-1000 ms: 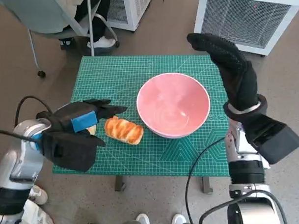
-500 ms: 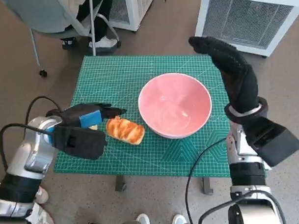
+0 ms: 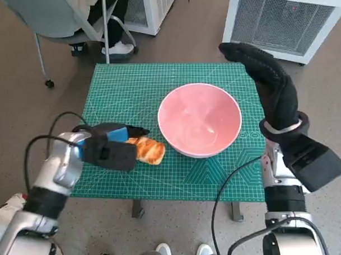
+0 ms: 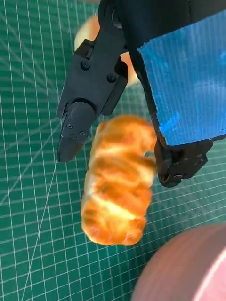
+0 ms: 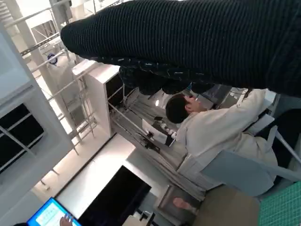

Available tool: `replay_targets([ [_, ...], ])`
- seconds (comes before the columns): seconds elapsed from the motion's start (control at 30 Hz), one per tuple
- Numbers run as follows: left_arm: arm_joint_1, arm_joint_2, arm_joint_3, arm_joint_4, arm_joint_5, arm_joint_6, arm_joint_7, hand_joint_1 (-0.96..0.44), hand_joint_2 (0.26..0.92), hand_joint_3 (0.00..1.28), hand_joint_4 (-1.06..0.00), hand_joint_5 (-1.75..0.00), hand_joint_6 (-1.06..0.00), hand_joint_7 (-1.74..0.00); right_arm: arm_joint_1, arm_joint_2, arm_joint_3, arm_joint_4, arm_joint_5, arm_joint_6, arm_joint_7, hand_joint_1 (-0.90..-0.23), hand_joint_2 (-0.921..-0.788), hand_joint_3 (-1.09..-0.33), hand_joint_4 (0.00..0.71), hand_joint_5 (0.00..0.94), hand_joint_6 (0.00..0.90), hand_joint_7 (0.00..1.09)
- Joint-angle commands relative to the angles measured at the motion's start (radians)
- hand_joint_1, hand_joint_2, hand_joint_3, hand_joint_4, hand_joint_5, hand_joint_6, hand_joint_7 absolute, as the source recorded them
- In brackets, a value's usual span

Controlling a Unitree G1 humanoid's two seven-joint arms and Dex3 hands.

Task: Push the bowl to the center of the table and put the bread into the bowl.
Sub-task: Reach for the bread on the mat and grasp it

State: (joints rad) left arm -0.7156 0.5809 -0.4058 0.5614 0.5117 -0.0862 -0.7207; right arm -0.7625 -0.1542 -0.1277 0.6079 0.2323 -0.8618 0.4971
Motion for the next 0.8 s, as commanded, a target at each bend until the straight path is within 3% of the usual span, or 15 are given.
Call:
replay_targets([
  [0.03, -0.043, -0.037, -0.015, 0.080, 0.001, -0.034, 0.019, -0.36, 0.821, 0.00, -0.26, -0.03, -0.37, -0.02, 0.028, -0.006, -0.001, 0.017, 0.000, -0.007, -0.002, -0.664, -0.921, -0.771, 0.315, 0.048, -0.001, 0.73],
  [0.3, -0.051, -0.067, -0.044, 0.125, 0.027, -0.055, 0.062, -0.23, 0.827, 0.01, -0.37, -0.05, -0.49, -0.08, 0.034, -0.008, 0.000, 0.017, -0.010, -0.023, -0.009, -0.659, -0.921, -0.772, 0.315, 0.049, -0.001, 0.71],
  [0.37, -0.046, -0.067, -0.049, 0.126, 0.034, -0.068, 0.082, -0.19, 0.845, 0.01, -0.43, -0.06, -0.54, -0.11, 0.036, -0.009, 0.000, 0.017, -0.012, -0.026, -0.010, -0.658, -0.921, -0.773, 0.313, 0.049, -0.001, 0.71],
  [0.5, -0.037, -0.062, -0.045, 0.138, 0.038, -0.116, 0.131, -0.12, 0.898, 0.03, -0.71, -0.10, -0.63, -0.31, 0.039, -0.010, 0.001, 0.016, -0.014, -0.031, -0.014, -0.658, -0.921, -0.777, 0.312, 0.049, -0.001, 0.70],
  [0.53, -0.036, -0.060, -0.042, 0.142, 0.037, -0.129, 0.143, -0.08, 0.907, 0.06, -0.70, -0.50, -0.59, -0.64, 0.039, -0.009, 0.002, 0.016, -0.014, -0.032, -0.014, -0.658, -0.921, -0.777, 0.312, 0.049, -0.001, 0.70],
  [0.57, -0.034, -0.055, -0.040, 0.145, 0.037, -0.146, 0.159, -0.05, 0.912, 0.09, -0.68, -0.76, -0.56, -0.87, 0.040, -0.009, 0.002, 0.016, -0.015, -0.033, -0.016, -0.658, -0.921, -0.778, 0.312, 0.050, -0.001, 0.70],
  [0.67, -0.035, -0.045, -0.039, 0.156, 0.044, -0.177, 0.190, -0.02, 0.918, 0.10, -0.67, -1.07, -0.57, -1.08, 0.042, -0.008, 0.003, 0.016, -0.018, -0.036, -0.019, -0.658, -0.921, -0.778, 0.312, 0.050, -0.001, 0.70],
  [0.8, -0.046, -0.025, -0.037, 0.164, 0.053, -0.194, 0.208, 0.00, 0.919, 0.09, -0.64, -1.17, -0.63, -1.15, 0.045, -0.008, 0.005, 0.015, -0.021, -0.038, -0.024, -0.658, -0.921, -0.778, 0.313, 0.051, -0.001, 0.70],
])
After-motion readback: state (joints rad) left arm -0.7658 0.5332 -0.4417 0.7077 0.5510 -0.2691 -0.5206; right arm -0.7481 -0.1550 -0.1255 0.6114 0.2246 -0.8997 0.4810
